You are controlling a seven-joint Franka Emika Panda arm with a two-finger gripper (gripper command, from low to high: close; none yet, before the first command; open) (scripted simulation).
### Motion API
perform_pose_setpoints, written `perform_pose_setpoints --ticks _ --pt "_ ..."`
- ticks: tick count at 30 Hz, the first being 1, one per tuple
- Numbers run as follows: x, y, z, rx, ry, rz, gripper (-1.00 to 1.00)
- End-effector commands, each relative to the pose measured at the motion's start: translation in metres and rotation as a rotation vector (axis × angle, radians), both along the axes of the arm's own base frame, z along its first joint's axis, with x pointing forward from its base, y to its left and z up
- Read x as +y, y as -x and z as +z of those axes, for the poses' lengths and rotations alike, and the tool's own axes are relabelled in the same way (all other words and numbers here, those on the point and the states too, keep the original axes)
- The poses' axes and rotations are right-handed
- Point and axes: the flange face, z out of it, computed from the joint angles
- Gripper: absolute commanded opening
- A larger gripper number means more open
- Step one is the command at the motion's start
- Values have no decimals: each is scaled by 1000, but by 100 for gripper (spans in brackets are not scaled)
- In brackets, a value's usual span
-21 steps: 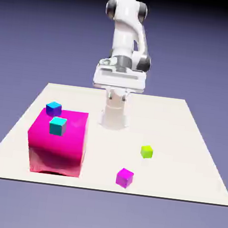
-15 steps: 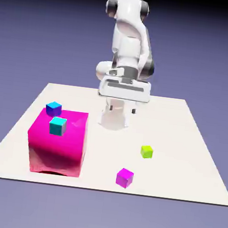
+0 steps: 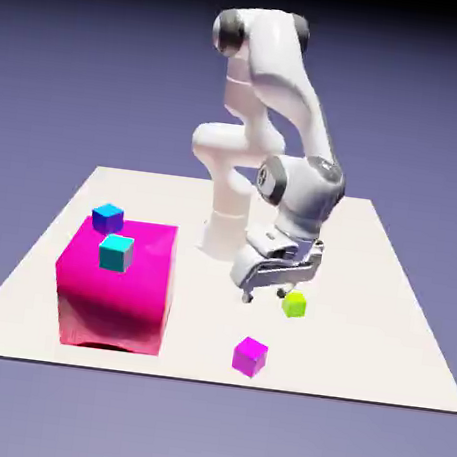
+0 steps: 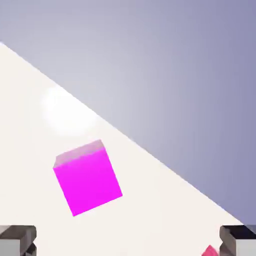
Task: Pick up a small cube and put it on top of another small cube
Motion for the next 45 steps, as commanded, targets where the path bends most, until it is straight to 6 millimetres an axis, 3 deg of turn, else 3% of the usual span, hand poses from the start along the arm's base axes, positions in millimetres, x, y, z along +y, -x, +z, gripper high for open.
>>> perform_pose_setpoints --ticks 1,11,12,13,16,17,18,21,22,26,32,37,41,42,45 --pt "4 -3 -10 38 22 21 0" --pt "38 -19 -110 402 236 205 0" --pt "39 -19 -113 413 243 210 0" --pt "39 -19 -113 413 243 210 0" --pt "12 -1 -171 413 244 210 0" --pt "11 -1 -171 413 244 210 -100" --pt "11 -1 -171 413 244 210 -100" --pt "40 -18 -113 414 244 211 -100" --pt "55 -3 -114 431 270 229 -100" --pt "-21 0 -61 504 335 92 -100" --pt "-141 27 25 613 324 -152 -100" --pt "-277 43 97 559 170 -380 -100" --pt "-374 90 154 481 67 -562 -100" --pt "-374 90 154 481 67 -562 -100" --pt "-379 108 119 481 69 -562 -100"
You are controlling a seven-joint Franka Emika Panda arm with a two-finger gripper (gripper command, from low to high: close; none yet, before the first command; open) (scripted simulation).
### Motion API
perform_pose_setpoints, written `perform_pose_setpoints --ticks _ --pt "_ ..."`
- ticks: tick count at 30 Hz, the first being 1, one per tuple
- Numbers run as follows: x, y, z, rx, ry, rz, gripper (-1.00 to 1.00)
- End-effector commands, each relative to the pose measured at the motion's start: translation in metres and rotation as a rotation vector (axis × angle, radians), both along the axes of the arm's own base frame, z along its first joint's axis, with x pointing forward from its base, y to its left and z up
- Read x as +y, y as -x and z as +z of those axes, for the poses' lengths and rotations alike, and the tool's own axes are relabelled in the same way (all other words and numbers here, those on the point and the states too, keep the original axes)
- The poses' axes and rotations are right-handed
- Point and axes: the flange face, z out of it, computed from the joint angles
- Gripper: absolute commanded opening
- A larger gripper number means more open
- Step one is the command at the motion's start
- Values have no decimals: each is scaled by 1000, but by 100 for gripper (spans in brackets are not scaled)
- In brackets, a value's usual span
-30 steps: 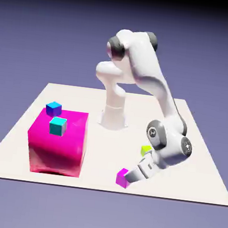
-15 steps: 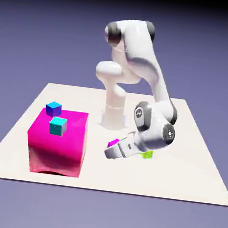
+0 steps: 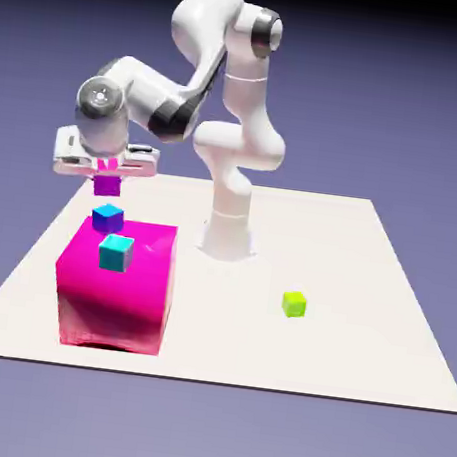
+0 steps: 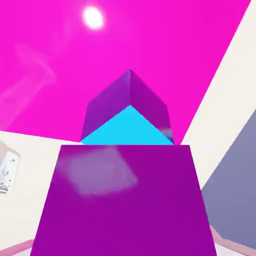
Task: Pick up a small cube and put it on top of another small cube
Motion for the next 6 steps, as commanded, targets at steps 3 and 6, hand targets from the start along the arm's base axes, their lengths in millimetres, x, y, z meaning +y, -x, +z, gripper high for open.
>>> perform_pose_setpoints --ticks 3,6 --pt "3 10 -23 -1 -1 15 100" --pt "5 -4 0 0 1 14 100"
